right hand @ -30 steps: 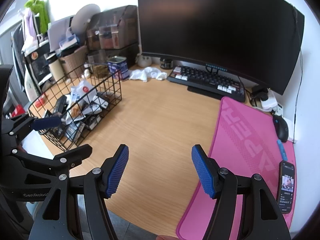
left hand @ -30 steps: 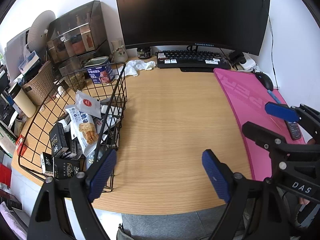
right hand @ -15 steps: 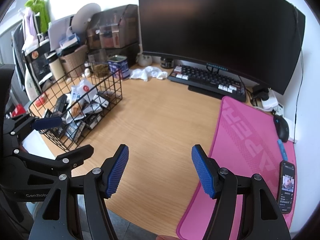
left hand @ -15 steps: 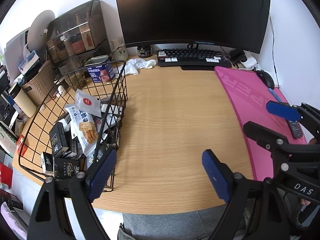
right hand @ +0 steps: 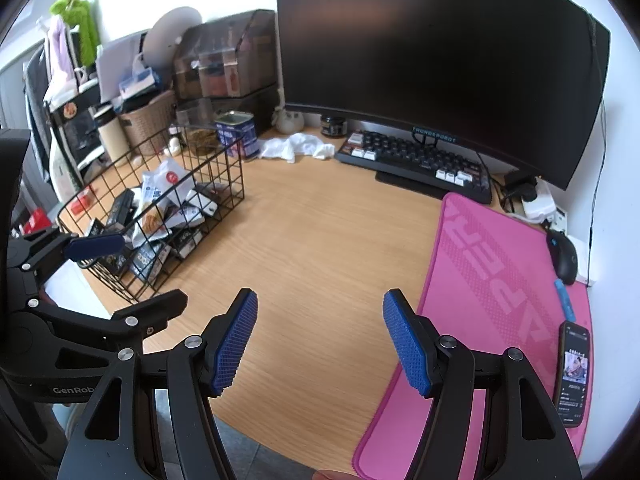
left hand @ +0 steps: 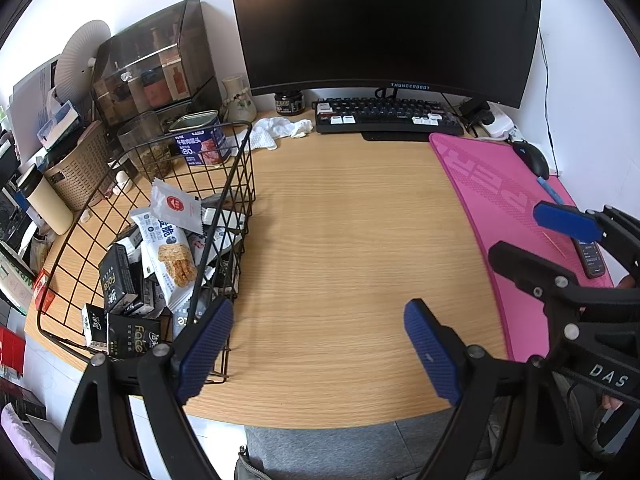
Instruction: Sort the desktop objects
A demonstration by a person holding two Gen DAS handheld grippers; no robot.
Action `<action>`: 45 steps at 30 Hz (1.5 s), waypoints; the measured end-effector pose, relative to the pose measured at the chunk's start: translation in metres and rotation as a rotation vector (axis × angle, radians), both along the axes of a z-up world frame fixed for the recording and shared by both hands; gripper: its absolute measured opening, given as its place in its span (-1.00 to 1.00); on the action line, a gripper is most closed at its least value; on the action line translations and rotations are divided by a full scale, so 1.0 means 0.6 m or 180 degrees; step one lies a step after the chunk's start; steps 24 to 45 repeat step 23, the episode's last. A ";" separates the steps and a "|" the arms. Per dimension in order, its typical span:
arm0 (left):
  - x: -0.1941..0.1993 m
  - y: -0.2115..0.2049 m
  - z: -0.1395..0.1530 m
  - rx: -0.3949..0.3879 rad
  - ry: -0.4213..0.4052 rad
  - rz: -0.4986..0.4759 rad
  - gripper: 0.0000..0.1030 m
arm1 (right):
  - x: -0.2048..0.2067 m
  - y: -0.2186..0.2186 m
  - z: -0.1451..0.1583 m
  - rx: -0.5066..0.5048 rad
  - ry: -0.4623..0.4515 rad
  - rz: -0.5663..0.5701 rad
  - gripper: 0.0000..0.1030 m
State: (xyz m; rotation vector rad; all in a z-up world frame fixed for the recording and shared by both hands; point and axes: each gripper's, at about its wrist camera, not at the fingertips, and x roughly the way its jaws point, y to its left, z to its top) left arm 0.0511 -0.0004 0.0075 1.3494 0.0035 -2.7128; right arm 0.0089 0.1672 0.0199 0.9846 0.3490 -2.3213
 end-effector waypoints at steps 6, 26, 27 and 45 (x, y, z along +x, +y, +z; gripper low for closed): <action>0.000 0.000 0.000 -0.0010 -0.0003 -0.0008 0.71 | -0.003 0.000 -0.002 0.0007 -0.0005 -0.0010 0.26; 0.005 -0.004 0.002 0.0004 0.0056 0.0033 0.71 | 0.002 0.001 -0.002 0.0010 0.0005 0.0002 0.26; 0.005 -0.004 0.002 0.0004 0.0056 0.0033 0.71 | 0.002 0.001 -0.002 0.0010 0.0005 0.0002 0.26; 0.005 -0.004 0.002 0.0004 0.0056 0.0033 0.71 | 0.002 0.001 -0.002 0.0010 0.0005 0.0002 0.26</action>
